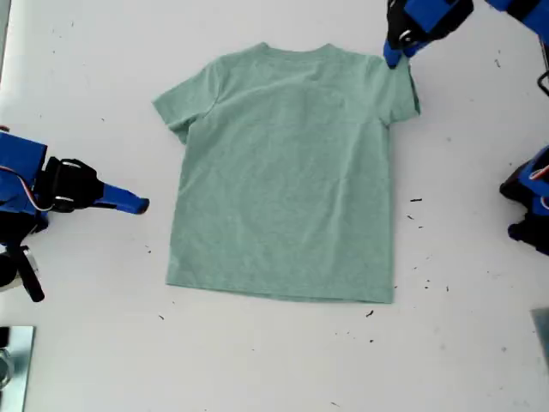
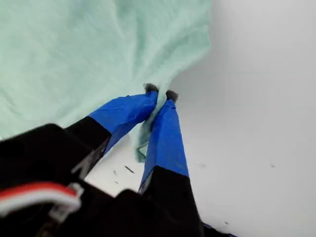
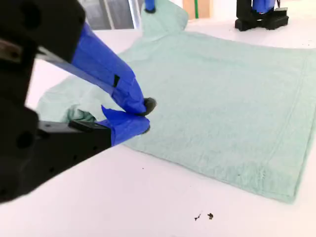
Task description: Fold t shirt
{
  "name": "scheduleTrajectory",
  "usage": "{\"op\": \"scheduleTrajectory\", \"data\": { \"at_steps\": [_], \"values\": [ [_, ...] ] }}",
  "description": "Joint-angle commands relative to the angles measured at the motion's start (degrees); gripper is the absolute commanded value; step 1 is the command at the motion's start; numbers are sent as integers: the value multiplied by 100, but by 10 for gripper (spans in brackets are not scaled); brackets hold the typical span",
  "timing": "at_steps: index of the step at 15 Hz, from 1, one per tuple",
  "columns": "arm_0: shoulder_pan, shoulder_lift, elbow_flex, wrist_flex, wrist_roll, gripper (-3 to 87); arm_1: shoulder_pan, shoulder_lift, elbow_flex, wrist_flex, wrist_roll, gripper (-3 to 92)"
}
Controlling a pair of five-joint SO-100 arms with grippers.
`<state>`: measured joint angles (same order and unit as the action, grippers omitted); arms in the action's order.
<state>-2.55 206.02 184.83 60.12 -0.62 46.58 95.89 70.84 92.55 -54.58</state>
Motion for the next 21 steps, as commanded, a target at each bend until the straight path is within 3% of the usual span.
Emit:
{"op": "scheduleTrajectory", "data": {
  "at_steps": [1, 6, 7, 8, 9, 13, 15, 16, 17, 18, 21],
  "values": [
    [35, 53, 26, -9, 79, -1, -782, -396, -1266, -105, 703, -16],
    [26, 53, 26, -18, 44, -1, -1881, -2206, -1538, -2646, 2013, -15],
    [9, 53, 26, -18, 44, -1, -1960, -2549, -1529, -3023, 2180, 24],
    [-9, 53, 26, -18, 44, -1, -2039, -2786, -1626, -3208, 2197, 249],
    [-35, 53, 18, -9, 44, -1, -2109, -2769, -1723, -3296, 2065, 317],
    [-97, 53, 18, -9, 79, -1, -2136, -352, -1116, -2109, 2057, 276],
    [-132, 53, 18, -9, 79, -1, -2145, 1318, 466, -1107, 1714, 262],
    [-158, 53, 18, -9, 79, -1, -2101, 2320, 2092, -984, 1863, 206],
    [-202, 53, 18, -9, 97, 23, -2083, 3393, 3973, -1354, 1942, 79],
    [-237, 53, 35, -26, 62, 39, -2136, 4140, 5572, -1872, 1969, 26],
    [-237, 53, 18, -53, -334, -2, -2232, 5353, 8622, -2962, 2654, 24]
  ]
}}
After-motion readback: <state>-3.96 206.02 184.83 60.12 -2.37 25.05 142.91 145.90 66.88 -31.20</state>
